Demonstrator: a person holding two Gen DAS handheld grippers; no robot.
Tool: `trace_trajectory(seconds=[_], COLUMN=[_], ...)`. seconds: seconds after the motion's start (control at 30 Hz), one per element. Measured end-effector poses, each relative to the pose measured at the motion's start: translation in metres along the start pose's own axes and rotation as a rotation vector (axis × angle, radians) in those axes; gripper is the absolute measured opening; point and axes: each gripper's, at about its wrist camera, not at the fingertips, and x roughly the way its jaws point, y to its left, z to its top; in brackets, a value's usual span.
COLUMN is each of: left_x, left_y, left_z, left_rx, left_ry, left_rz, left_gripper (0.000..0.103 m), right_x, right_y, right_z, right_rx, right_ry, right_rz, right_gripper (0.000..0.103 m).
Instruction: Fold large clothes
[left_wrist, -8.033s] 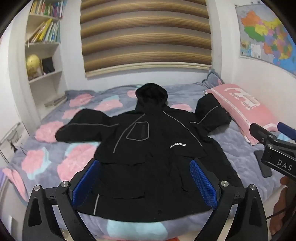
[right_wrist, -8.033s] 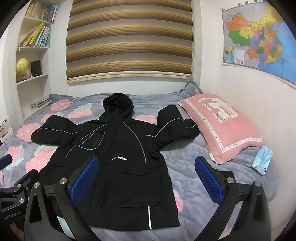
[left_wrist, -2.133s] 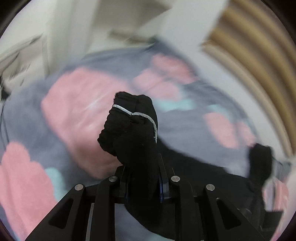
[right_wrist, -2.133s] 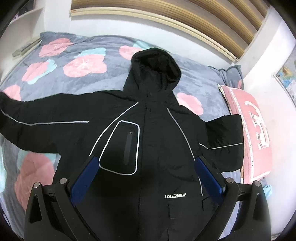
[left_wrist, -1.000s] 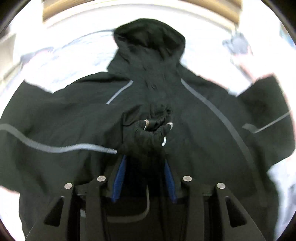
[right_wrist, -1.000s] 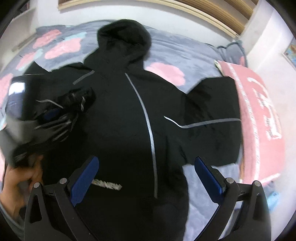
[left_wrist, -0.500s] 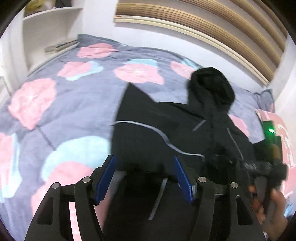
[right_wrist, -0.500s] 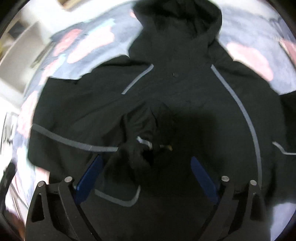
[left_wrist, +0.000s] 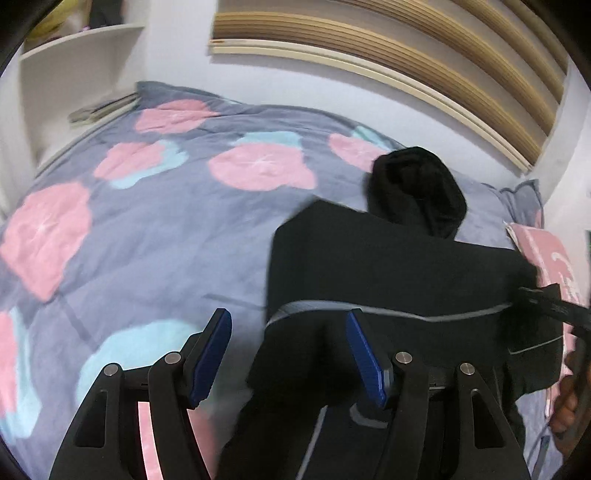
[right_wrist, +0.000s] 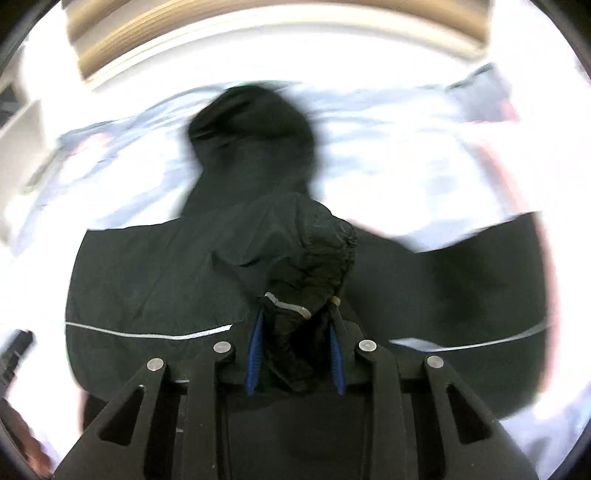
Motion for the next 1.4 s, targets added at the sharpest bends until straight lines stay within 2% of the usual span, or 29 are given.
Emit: trace_trajectory(seconds=[0.07, 0.17, 0.27, 0.33, 0.4, 0.5, 0.57, 0.63, 0.67, 0.73, 0.8, 0.87, 0.93, 1.0, 1.07, 1.13, 1.2, 1.27, 1.37, 1.4], left_x=[0.019, 0.072, 0.123, 0.158, 0.165, 0.158, 0.135, 0.11, 0.093, 0.084, 0.091, 0.112, 0.136, 0.144, 0.137, 0.118, 0.091, 0.06, 0.013, 0.003], left_y=[-0.014, -0.045, -0.063, -0.069, -0.07, -0.073, -0.079, -0.084, -0.089, -0.096, -0.104, -0.106, -0.106, -0.109, -0.116, -0.119, -0.12, -0.128, -0.146, -0.148], left_z=[0.003, -0.005, -0.024, -0.044, -0.048, -0.043, -0.037, -0.034, -0.033, -0.037, -0.048, -0.066, -0.084, -0.096, -0.095, -0.092, -0.08, -0.067, -0.047, -0.04], left_rx=[0.012, 0.055, 0.114, 0.169, 0.172, 0.162, 0.166, 0.157, 0.156, 0.165, 0.177, 0.192, 0.208, 0.227, 0.248, 0.221, 0.202, 0.219, 0.274, 0.287], left_ry=[0.022, 0.121, 0.254, 0.354, 0.348, 0.339, 0.284, 0.225, 0.187, 0.173, 0.198, 0.261, 0.332, 0.315, 0.311, 0.295, 0.268, 0.225, 0.164, 0.153], left_rz=[-0.024, -0.044, 0.016, 0.113, 0.124, 0.138, 0.116, 0.056, 0.013, -0.021, -0.042, 0.0, 0.062, 0.087, 0.11, 0.052, 0.01, -0.004, -0.003, -0.009], left_gripper=[0.066, 0.066, 0.066, 0.066, 0.066, 0.066, 0.066, 0.066, 0.066, 0.066, 0.066, 0.066, 0.066, 0.066, 0.066, 0.066, 0.066, 0.066, 0.066, 0.066], right_x=[0.005, 0.045, 0.094, 0.11, 0.111, 0.091, 0.064, 0.024, 0.01, 0.013, 0.027, 0.056, 0.088, 0.092, 0.088, 0.083, 0.052, 0.0, -0.062, -0.072], right_y=[-0.028, -0.057, -0.067, -0.067, -0.065, -0.063, -0.068, -0.068, -0.063, -0.048, -0.029, -0.017, -0.024, -0.022, -0.02, -0.019, -0.021, -0.036, -0.074, -0.088], right_z=[-0.011, -0.034, -0.064, -0.074, -0.077, -0.071, -0.063, -0.056, -0.055, -0.061, -0.077, -0.089, -0.109, -0.113, -0.107, -0.098, -0.086, -0.079, -0.072, -0.066], right_rx=[0.01, 0.053, 0.058, 0.04, -0.002, -0.045, -0.007, 0.013, 0.001, -0.042, -0.093, -0.123, -0.144, -0.164, -0.187, -0.192, -0.184, -0.172, -0.135, -0.112], right_ry=[0.018, 0.128, 0.251, 0.28, 0.266, 0.274, 0.24, 0.142, 0.1, 0.084, 0.118, 0.192, 0.256, 0.249, 0.306, 0.335, 0.298, 0.221, 0.125, 0.105], right_rz=[-0.071, -0.101, -0.124, -0.138, -0.154, -0.158, -0.11, -0.052, -0.046, -0.044, -0.036, -0.073, -0.117, -0.125, -0.125, -0.101, -0.005, 0.098, 0.125, 0.122], right_gripper=[0.034, 0.034, 0.034, 0.035, 0.038, 0.044, 0.047, 0.073, 0.075, 0.075, 0.071, 0.067, 0.068, 0.069, 0.067, 0.055, 0.054, 0.054, 0.06, 0.065])
